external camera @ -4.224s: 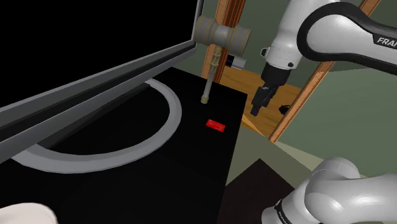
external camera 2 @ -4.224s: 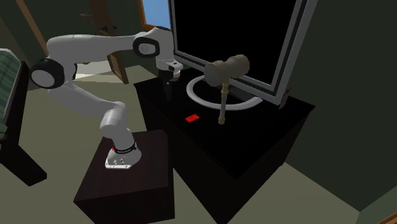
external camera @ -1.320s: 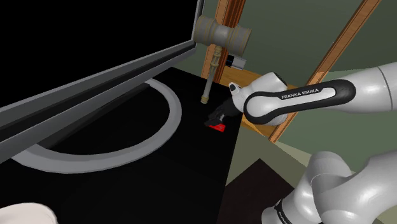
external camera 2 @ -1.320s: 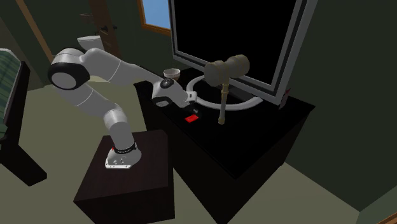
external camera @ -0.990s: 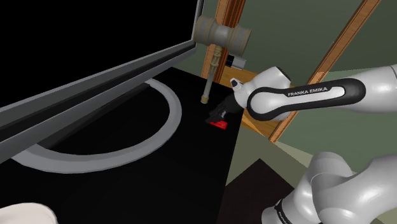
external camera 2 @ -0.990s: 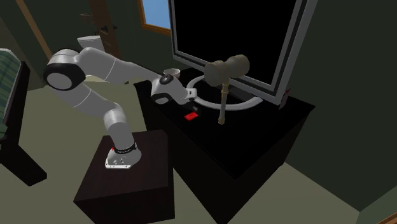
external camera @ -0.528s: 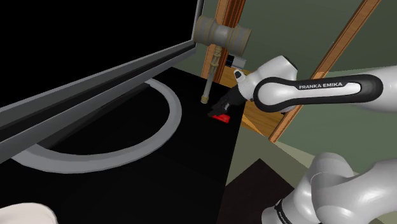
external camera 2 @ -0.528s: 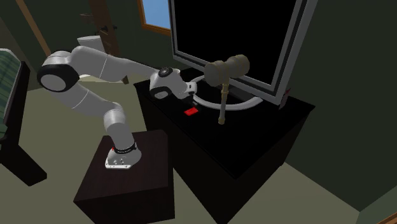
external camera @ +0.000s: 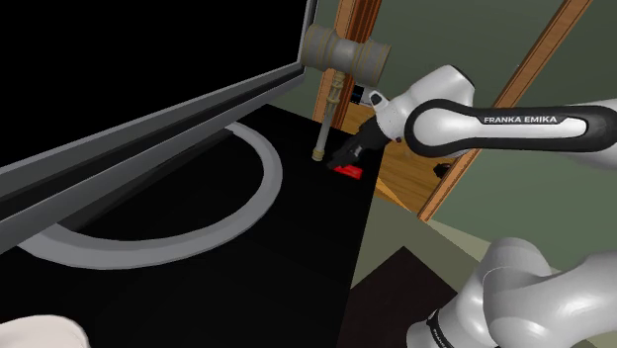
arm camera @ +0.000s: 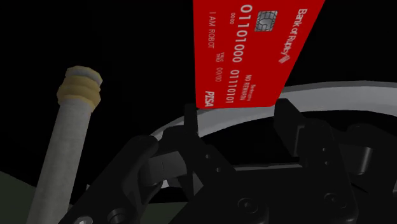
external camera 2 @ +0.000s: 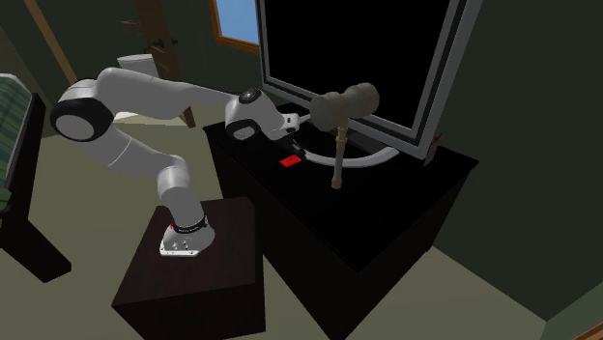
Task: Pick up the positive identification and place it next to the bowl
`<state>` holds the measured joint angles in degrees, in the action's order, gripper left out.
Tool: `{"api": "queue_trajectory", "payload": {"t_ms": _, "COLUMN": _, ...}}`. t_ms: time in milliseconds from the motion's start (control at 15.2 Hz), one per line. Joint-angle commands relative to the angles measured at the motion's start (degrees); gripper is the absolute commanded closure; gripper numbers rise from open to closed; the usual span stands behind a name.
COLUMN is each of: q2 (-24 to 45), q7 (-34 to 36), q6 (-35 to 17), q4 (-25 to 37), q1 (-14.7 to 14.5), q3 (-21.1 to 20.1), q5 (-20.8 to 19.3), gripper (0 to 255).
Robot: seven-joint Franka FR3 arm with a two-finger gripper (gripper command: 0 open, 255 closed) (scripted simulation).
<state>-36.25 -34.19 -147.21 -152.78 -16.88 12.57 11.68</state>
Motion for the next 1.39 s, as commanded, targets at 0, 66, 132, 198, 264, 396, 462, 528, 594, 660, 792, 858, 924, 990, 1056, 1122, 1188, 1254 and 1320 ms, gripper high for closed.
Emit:
{"api": "queue_trajectory", "payload": {"t_ms": 0, "q2": -0.54, "q7": 0.82, "q6": 1.78, "q4": 1.22, "q1": 0.32, "q3": -0.58, "q5": -0.37, "gripper": 255}}
{"api": "queue_trajectory", "payload": {"t_ms": 66, "q2": -0.78, "q7": 1.08, "q6": 2.62, "q4": 1.82, "q1": 0.47, "q3": -0.73, "q5": -0.54, "gripper": 255}}
{"api": "queue_trajectory", "payload": {"t_ms": 132, "q2": -1.0, "q7": 1.34, "q6": 3.45, "q4": 2.44, "q1": 0.6, "q3": -0.88, "q5": -0.69, "gripper": 255}}
{"api": "queue_trajectory", "payload": {"t_ms": 198, "q2": -1.21, "q7": 1.6, "q6": 4.27, "q4": 3.06, "q1": 0.73, "q3": -1.02, "q5": -0.84, "gripper": 255}}
{"api": "queue_trajectory", "payload": {"t_ms": 264, "q2": -1.39, "q7": 1.84, "q6": 5.09, "q4": 3.69, "q1": 0.84, "q3": -1.16, "q5": -0.98, "gripper": 255}}
{"api": "queue_trajectory", "payload": {"t_ms": 396, "q2": -1.72, "q7": 2.31, "q6": 6.71, "q4": 4.99, "q1": 1.05, "q3": -1.4, "q5": -1.25, "gripper": 255}}
{"api": "queue_trajectory", "payload": {"t_ms": 462, "q2": -1.77, "q7": 2.38, "q6": 6.93, "q4": 5.16, "q1": 1.08, "q3": -1.44, "q5": -1.29, "gripper": 255}}
{"api": "queue_trajectory", "payload": {"t_ms": 528, "q2": -2.24, "q7": 4.0, "q6": 6.61, "q4": 4.6, "q1": 0.89, "q3": -2.99, "q5": -1.2, "gripper": 255}}
{"api": "queue_trajectory", "payload": {"t_ms": 594, "q2": -2.65, "q7": 5.62, "q6": 6.31, "q4": 4.1, "q1": 0.68, "q3": -4.55, "q5": -1.09, "gripper": 255}}
{"api": "queue_trajectory", "payload": {"t_ms": 660, "q2": -3.0, "q7": 7.26, "q6": 6.02, "q4": 3.67, "q1": 0.45, "q3": -6.12, "q5": -0.96, "gripper": 255}}
{"api": "queue_trajectory", "payload": {"t_ms": 792, "q2": -3.5, "q7": 10.54, "q6": 5.46, "q4": 3.04, "q1": -0.06, "q3": -9.26, "q5": -0.67, "gripper": 255}}
{"api": "queue_trajectory", "payload": {"t_ms": 858, "q2": -3.65, "q7": 12.19, "q6": 5.2, "q4": 2.84, "q1": -0.33, "q3": -10.83, "q5": -0.52, "gripper": 255}}
{"api": "queue_trajectory", "payload": {"t_ms": 924, "q2": -3.73, "q7": 13.84, "q6": 4.94, "q4": 2.71, "q1": -0.6, "q3": -12.41, "q5": -0.37, "gripper": 255}}
{"api": "queue_trajectory", "payload": {"t_ms": 990, "q2": -3.74, "q7": 15.5, "q6": 4.69, "q4": 2.65, "q1": -0.88, "q3": -13.99, "q5": -0.22, "gripper": 255}}
{"api": "queue_trajectory", "payload": {"t_ms": 1056, "q2": -3.69, "q7": 17.16, "q6": 4.45, "q4": 2.67, "q1": -1.14, "q3": -15.57, "q5": -0.08, "gripper": 255}}
{"api": "queue_trajectory", "payload": {"t_ms": 1122, "q2": -3.56, "q7": 18.82, "q6": 4.22, "q4": 2.76, "q1": -1.37, "q3": -17.17, "q5": 0.06, "gripper": 255}}
{"api": "queue_trajectory", "payload": {"t_ms": 1188, "q2": -3.37, "q7": 20.49, "q6": 4.0, "q4": 2.92, "q1": -1.6, "q3": -18.77, "q5": 0.18, "gripper": 255}}
{"api": "queue_trajectory", "payload": {"t_ms": 1254, "q2": -3.12, "q7": 22.17, "q6": 3.79, "q4": 3.16, "q1": -1.81, "q3": -20.36, "q5": 0.26, "gripper": 255}}
{"api": "queue_trajectory", "payload": {"t_ms": 1320, "q2": -2.8, "q7": 23.86, "q6": 3.59, "q4": 3.47, "q1": -2.0, "q3": -21.95, "q5": 0.31, "gripper": 255}}
